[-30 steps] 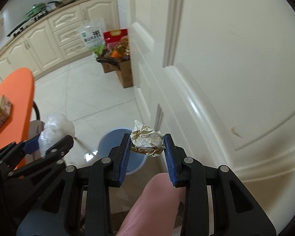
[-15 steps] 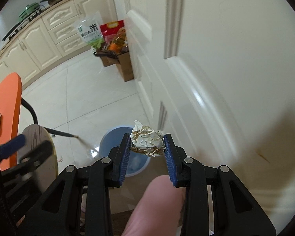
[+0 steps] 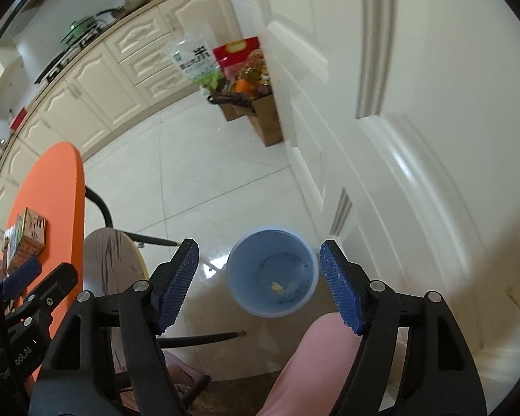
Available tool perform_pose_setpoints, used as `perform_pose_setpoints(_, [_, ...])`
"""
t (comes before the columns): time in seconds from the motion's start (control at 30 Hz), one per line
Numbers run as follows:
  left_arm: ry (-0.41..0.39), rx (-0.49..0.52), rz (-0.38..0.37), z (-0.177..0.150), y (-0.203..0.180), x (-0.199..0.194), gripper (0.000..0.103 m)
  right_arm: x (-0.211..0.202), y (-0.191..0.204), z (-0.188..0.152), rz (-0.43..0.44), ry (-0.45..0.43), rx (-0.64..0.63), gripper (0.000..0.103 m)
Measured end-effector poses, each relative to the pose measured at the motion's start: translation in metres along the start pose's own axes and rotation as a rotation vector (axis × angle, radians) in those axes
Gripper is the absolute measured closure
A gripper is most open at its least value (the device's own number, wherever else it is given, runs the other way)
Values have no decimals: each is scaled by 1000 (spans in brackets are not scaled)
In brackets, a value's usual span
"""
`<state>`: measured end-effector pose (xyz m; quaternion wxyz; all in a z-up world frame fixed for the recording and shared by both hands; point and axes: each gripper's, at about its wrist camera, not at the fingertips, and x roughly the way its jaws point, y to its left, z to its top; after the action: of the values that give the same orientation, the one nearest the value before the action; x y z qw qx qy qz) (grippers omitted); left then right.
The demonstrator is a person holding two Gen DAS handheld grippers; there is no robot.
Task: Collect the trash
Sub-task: 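Move both tools back over the table toward the remaining trash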
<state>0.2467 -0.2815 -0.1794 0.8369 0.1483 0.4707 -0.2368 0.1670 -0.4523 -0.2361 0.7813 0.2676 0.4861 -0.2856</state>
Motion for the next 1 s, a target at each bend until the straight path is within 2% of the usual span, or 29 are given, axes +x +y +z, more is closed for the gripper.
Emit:
perform_pose_setpoints(0.1, [-8,-10,-5,-2,13,-10,33,-11,3,-4,-22,-8,-1,33])
perform_pose_setpoints(0.23, [-42,-36,-8,-15,33,-37,33,-32,28,-11,-20,-47,-53,33])
perform_pose_setpoints(0.3, [-70,-50,-7,-24,44,-55,33,-45,45,-17,-7,-75,-94,31])
perform_pose_setpoints(0.37, [-108,-73,0,-37,58,-74,33,-60,66,-25,12,-113,-141,23])
perform_pose_setpoints(0.43, [-139,-101,10,-50,74,-91,33,-73,86,-34,32,-143,-181,22])
perform_pose_setpoints(0.53, [-179,-161,53,-74,100,-116,33,-91,117,-50,38,-183,-229,22])
perform_pose_setpoints(0.6, [-203,-194,78,-91,117,-133,33,-103,135,-62,74,-197,-252,20])
perform_pose_setpoints(0.67, [-223,-225,98,-108,133,-147,31,-113,148,-72,111,-208,-263,14])
perform_pose_setpoints(0.83, [-277,-320,169,-149,169,-187,25,-135,192,-99,184,-246,-367,11])
perform_pose_setpoints(0.93, [-299,-386,210,-168,190,-206,22,-141,220,-111,223,-260,-425,1])
perform_pose_setpoints(1.0, [-305,-432,231,-180,205,-216,21,-141,234,-118,250,-258,-444,1])
